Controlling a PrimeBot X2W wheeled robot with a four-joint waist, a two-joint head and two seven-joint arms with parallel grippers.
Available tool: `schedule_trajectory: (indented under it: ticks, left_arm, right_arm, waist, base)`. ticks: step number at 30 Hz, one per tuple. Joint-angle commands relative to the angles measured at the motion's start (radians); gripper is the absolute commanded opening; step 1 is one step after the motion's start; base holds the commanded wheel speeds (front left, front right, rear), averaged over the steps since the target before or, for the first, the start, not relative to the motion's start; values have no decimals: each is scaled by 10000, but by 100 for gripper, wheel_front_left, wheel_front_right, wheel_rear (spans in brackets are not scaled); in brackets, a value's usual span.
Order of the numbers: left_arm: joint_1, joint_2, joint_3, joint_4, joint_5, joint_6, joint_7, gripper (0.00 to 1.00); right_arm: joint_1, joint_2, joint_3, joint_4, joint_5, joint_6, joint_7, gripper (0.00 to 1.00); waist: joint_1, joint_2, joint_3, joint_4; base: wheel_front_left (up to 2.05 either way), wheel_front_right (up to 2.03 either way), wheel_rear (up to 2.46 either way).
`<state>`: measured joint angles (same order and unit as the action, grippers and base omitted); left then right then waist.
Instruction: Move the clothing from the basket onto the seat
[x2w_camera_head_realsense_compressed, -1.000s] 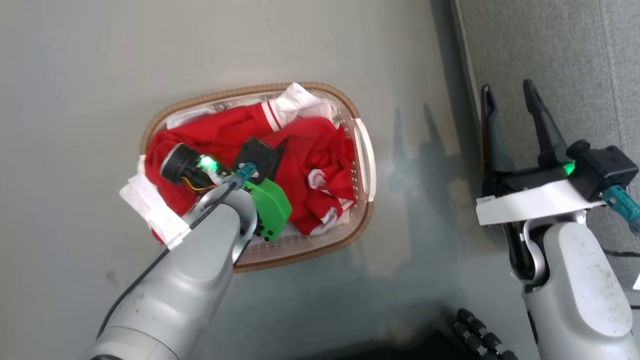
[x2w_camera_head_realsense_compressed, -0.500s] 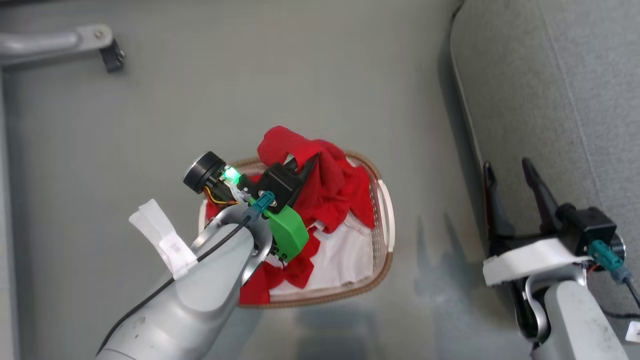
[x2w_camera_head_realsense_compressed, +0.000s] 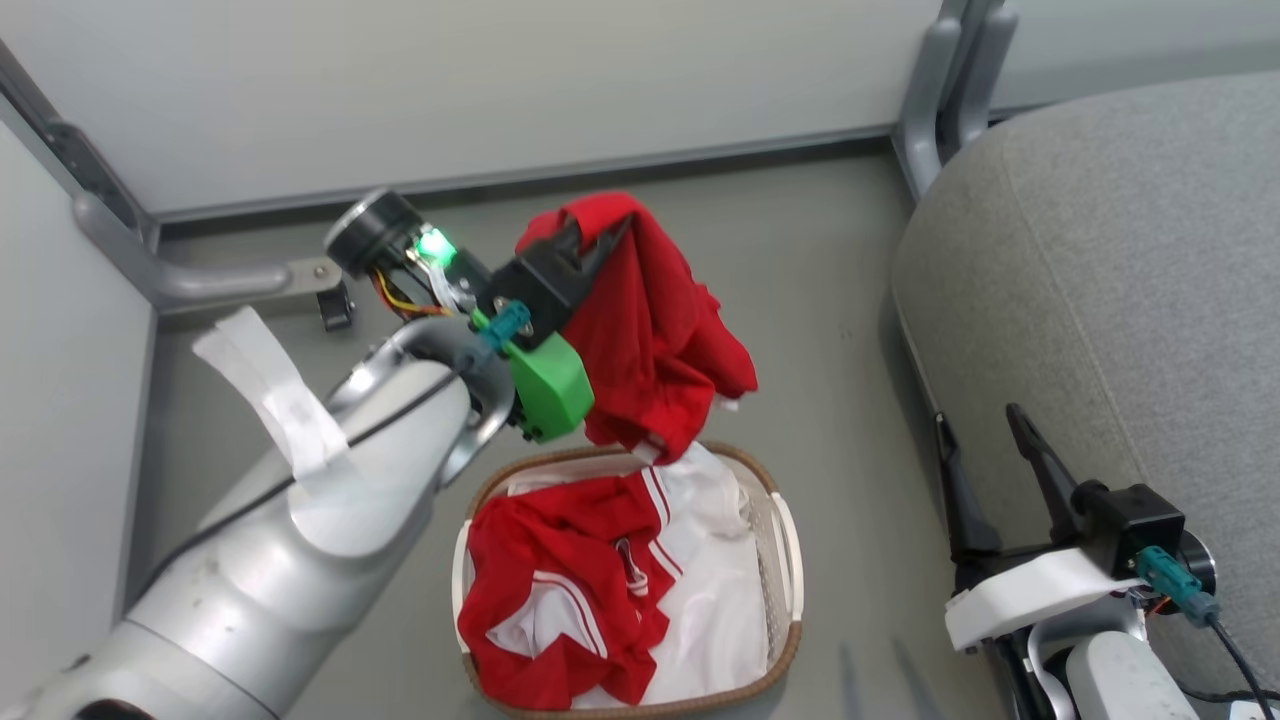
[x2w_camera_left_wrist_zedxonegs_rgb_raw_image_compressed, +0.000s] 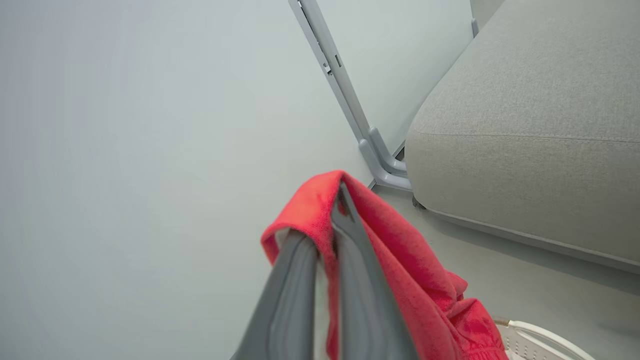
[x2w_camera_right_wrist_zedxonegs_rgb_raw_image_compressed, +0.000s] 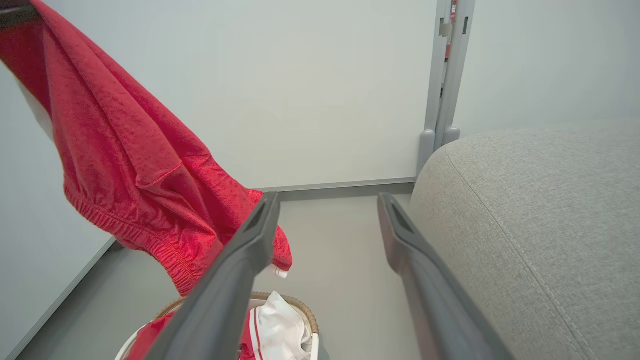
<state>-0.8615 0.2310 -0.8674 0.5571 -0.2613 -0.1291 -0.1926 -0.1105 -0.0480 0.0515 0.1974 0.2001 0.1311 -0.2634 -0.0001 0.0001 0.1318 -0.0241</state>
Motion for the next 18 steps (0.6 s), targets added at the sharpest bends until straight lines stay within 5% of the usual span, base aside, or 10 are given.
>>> schedule_trajectory:
  ticks: [1,18]
  left_arm:
    - [-309,162,8,-139,-193,-17,88,0]
    - [-1318,454,328,-1143,-915,32,663,0]
  right_arm:
    - [112,-42,87,-4,-80,-7,-21,100]
    - [-2221,-47,2796,-138,-361,-7,-23,100]
  waist:
    - [1,-1,-721,44]
    - [1,-1,-1235,44]
  base:
    - [0,0,0]
    - [0,0,0]
